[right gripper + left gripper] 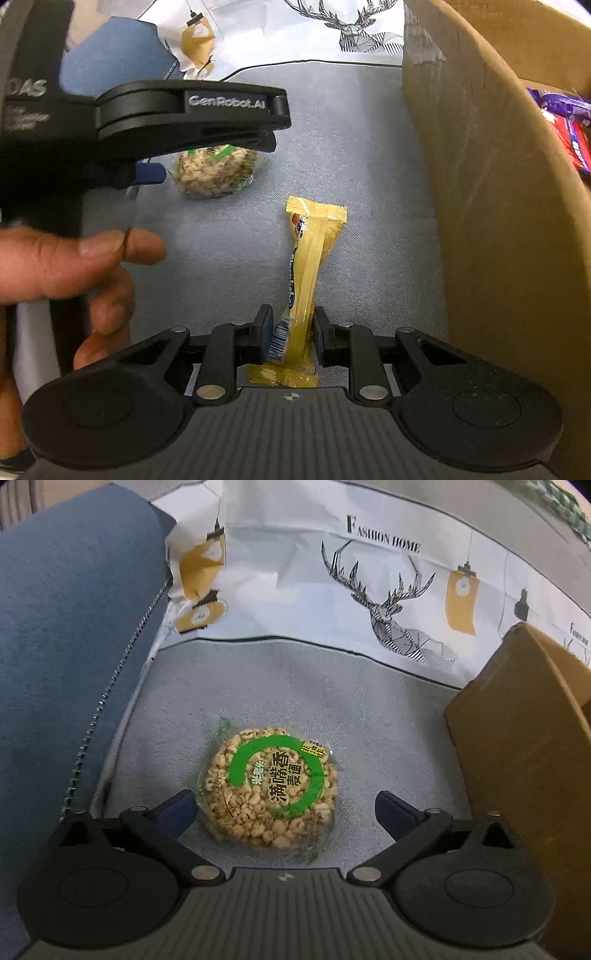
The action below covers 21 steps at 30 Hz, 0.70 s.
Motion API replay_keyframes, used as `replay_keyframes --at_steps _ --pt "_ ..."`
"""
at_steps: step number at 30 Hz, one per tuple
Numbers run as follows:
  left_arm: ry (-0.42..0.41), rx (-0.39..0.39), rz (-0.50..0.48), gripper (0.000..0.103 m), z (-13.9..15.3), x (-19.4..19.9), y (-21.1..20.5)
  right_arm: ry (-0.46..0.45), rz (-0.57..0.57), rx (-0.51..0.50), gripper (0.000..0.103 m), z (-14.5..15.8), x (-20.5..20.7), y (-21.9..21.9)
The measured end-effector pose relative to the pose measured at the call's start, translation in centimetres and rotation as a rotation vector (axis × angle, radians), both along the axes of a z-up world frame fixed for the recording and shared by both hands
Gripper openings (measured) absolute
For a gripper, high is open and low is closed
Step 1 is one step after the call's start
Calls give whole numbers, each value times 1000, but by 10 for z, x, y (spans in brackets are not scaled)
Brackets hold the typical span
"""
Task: Organize snacks
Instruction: 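Grasp the yellow wafer bar with the right gripper while the left gripper grasps the rice cake, then hold the yellow bar in the right gripper and the rice cake in the left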
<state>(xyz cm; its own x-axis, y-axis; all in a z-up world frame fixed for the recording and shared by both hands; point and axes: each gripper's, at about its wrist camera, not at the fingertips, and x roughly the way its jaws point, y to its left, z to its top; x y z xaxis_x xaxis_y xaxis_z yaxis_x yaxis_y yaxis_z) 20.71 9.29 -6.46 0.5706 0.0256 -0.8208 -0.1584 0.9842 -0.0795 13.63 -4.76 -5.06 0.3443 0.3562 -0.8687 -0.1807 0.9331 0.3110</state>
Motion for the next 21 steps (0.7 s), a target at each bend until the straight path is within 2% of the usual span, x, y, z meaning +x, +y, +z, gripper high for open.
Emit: replay_keyframes --at_steps 4,7,11,15,19,21 --pt "12 15 -3 102 -7 8 -2 -17 10 -18 24 -1 2 5" --pt "18 60 -6 102 -9 11 -4 -24 12 -19 24 -2 2 5" --pt "12 80 -5 88 -8 9 -3 -31 15 -24 24 -1 1 5" --pt "37 112 30 86 -3 4 0 -38 17 -27 24 4 -5 1" --pt "93 62 92 86 9 -7 5 -59 26 -51 24 5 -8 4" --pt "120 64 103 86 15 -16 3 -66 28 -60 24 6 -8 5"
